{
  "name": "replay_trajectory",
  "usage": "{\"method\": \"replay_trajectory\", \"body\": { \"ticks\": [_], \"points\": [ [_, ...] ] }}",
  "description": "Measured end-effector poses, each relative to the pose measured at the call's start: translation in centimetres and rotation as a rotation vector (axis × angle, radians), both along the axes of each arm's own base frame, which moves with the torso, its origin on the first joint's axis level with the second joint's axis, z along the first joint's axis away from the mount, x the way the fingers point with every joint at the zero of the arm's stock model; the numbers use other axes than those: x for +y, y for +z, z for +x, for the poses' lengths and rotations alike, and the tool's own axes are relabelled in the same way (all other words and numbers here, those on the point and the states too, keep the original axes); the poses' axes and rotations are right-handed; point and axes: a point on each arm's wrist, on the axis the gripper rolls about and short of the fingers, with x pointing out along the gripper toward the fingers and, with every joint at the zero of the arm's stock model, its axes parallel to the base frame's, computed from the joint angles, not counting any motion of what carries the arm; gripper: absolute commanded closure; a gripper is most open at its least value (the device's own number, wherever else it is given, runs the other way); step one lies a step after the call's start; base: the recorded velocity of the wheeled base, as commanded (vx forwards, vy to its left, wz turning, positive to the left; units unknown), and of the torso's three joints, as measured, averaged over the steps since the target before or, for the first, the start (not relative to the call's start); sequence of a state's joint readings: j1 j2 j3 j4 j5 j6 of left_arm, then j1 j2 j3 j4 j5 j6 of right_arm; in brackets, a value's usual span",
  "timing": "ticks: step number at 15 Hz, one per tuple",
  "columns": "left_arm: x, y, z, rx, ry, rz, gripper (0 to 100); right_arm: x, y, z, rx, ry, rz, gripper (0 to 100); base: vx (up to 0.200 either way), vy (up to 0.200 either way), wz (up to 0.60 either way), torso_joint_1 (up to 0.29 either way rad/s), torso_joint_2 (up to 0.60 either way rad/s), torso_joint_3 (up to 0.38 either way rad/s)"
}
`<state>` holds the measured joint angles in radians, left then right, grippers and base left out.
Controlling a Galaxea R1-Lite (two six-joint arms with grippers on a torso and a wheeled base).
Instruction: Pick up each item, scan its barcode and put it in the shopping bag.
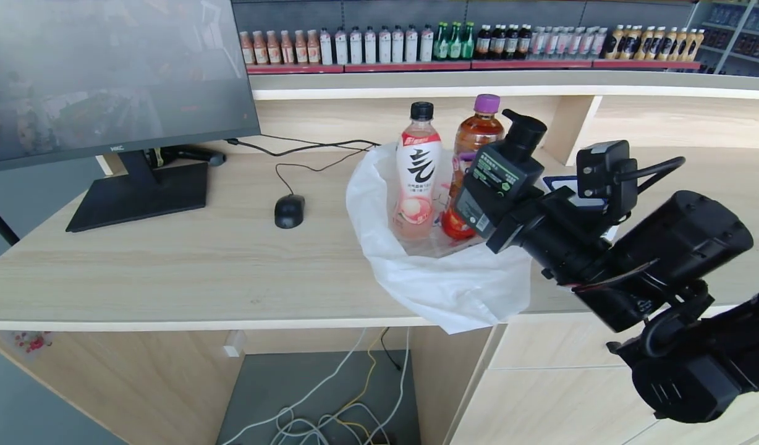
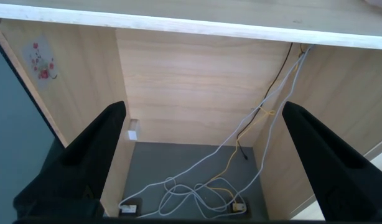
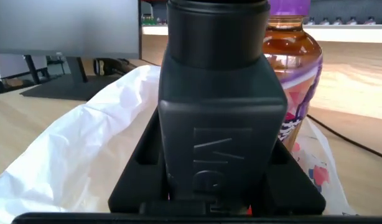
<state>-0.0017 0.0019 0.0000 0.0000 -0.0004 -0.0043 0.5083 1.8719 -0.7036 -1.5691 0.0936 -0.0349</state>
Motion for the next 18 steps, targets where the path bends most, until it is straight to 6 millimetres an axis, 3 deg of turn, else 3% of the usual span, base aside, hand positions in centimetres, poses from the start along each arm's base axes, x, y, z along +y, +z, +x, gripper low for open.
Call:
{"method": "replay_trajectory", "body": {
  "ticks": [6,18],
  "points": [
    [0.0,0.0,0.0,0.000,0.000,0.000,0,1.0,-2.4,2.1,0.067,0.004,-0.007,100,0.000,0.000,0.00,0.000,0.00,0.000],
    [0.0,0.0,0.0,0.000,0.001,0.000,0,1.4,-5.9,2.8,0.169,0.007,-0.052,100,0.000,0.000,0.00,0.000,0.00,0.000]
  ]
}}
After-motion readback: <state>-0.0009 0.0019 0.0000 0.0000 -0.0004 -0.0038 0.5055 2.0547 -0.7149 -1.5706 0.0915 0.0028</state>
